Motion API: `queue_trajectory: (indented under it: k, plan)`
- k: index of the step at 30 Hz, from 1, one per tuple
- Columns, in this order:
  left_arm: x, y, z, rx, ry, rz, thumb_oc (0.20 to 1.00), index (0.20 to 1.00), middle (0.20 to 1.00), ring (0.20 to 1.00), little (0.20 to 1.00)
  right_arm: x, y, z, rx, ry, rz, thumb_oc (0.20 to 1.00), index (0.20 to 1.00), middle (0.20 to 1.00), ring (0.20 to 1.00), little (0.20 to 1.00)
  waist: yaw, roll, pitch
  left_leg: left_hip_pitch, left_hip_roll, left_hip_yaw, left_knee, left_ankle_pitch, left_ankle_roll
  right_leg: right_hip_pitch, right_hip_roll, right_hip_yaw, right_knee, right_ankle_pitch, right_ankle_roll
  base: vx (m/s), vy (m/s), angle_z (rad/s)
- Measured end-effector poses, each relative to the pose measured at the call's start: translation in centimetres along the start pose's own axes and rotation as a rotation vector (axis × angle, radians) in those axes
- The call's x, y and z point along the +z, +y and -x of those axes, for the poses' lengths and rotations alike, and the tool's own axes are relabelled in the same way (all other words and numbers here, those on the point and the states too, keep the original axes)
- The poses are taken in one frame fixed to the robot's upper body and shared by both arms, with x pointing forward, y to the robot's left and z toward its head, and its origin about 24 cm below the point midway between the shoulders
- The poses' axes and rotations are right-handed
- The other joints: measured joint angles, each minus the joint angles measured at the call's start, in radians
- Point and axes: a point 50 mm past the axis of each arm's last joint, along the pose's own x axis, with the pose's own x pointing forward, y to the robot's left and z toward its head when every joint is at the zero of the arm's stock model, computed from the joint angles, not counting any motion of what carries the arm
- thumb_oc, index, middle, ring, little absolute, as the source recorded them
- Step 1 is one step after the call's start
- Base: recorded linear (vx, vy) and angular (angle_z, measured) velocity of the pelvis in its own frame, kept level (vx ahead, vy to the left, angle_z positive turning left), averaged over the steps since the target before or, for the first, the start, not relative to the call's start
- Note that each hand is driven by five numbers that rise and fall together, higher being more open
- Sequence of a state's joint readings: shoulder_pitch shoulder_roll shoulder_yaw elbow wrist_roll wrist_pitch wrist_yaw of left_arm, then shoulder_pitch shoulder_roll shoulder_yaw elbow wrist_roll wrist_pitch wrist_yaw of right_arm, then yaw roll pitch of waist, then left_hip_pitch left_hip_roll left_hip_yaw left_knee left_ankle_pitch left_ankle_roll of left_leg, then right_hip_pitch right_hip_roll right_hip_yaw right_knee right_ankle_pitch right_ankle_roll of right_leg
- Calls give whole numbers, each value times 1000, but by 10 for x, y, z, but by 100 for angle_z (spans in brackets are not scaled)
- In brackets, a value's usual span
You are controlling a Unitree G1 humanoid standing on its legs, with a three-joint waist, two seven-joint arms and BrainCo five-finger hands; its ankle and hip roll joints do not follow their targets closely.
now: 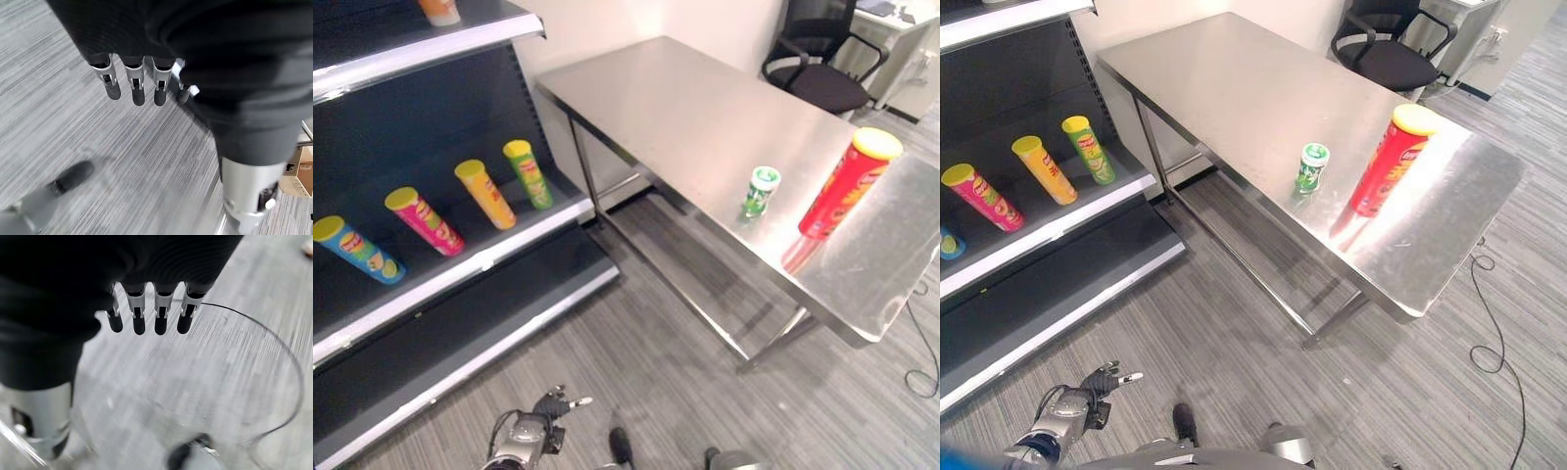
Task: Put the goods on the table back onto the shelves and tidy them up.
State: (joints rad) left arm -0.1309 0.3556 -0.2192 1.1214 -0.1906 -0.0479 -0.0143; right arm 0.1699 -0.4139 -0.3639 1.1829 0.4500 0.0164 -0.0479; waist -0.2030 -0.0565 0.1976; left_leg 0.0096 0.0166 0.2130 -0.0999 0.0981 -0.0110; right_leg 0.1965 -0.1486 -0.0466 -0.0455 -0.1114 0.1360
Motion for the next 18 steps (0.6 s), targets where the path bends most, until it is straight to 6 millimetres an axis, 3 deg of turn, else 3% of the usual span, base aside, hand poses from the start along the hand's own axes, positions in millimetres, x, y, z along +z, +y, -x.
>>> queue_trajectory:
  k: [1,2,5,7,8,10,12,13,15,18]
  plan:
    - [-1,0,0,-2,5,1,1000,1000,1000,1000,1000,7,-9,0,-15,-23,-91,1000,1000,1000,1000,1000,-10,-2,-1,-4,-2,2,0,-1,0,-1,-1,0,-7,3,2,72,110,5]
    - [-8,-2,1,-5,25,9,1000,1000,1000,1000,1000,26,-31,1,-65,-93,-286,1000,1000,1000,1000,1000,-17,14,-8,-11,-4,-2,0,-2,1,3,-4,-5,-14,7,5,59,90,0]
    - [-28,-7,6,-21,81,31,1000,1000,1000,1000,1000,96,-100,19,-172,-341,-514,1000,1000,1000,1000,1000,-44,19,-15,-12,-6,2,0,-4,-1,5,-7,-9,-19,7,6,56,75,2]
    - [-38,-15,9,-52,107,30,1000,1000,1000,1000,1000,156,-132,48,-206,-569,-444,1000,1000,1000,1000,1000,-48,18,-23,-23,-4,0,0,-4,-1,0,-4,-11,-23,8,5,5,7,2]
    - [-39,-18,9,-62,111,33,1000,1000,1000,1000,1000,172,-136,57,-208,-647,-406,1000,1000,1000,1000,1000,-49,15,-27,-22,-3,-5,0,-2,2,0,-1,-14,-21,9,5,-2,10,10]
    - [-46,-24,11,-79,127,16,1000,1000,1000,1000,1000,217,-114,77,-145,-804,-304,1000,1000,1000,1000,1000,-45,-8,-34,-25,1,-5,0,3,-1,3,6,-17,-23,9,4,-3,4,2]
    - [-49,-36,13,-105,129,13,1000,1000,1000,1000,1000,277,-66,136,-6,-1135,-65,1000,1000,1000,1000,1000,-47,-6,-38,-23,-1,-6,0,4,1,1,5,-17,-25,13,4,-5,-14,0]
    - [-49,-38,13,-110,123,14,1000,1000,1000,1000,1000,295,-42,161,47,-1265,47,1000,1000,1000,1000,1000,-42,-8,-39,-24,-1,-8,0,7,3,2,5,-20,-27,15,4,-6,-43,12]
    - [-42,-39,13,-113,90,17,1000,1000,1000,1000,1000,313,-10,194,108,-1435,183,1000,1000,1000,1000,1000,-4,-13,-45,-26,-2,-28,0,17,8,13,5,-37,-28,15,4,-7,-59,26]
    - [-36,-38,12,-118,55,5,1000,1000,1000,1000,1000,328,7,199,59,-1468,328,1000,1000,1000,1000,1000,51,-19,-52,-27,-6,-45,0,19,7,23,7,-60,-35,14,4,-19,-66,28]
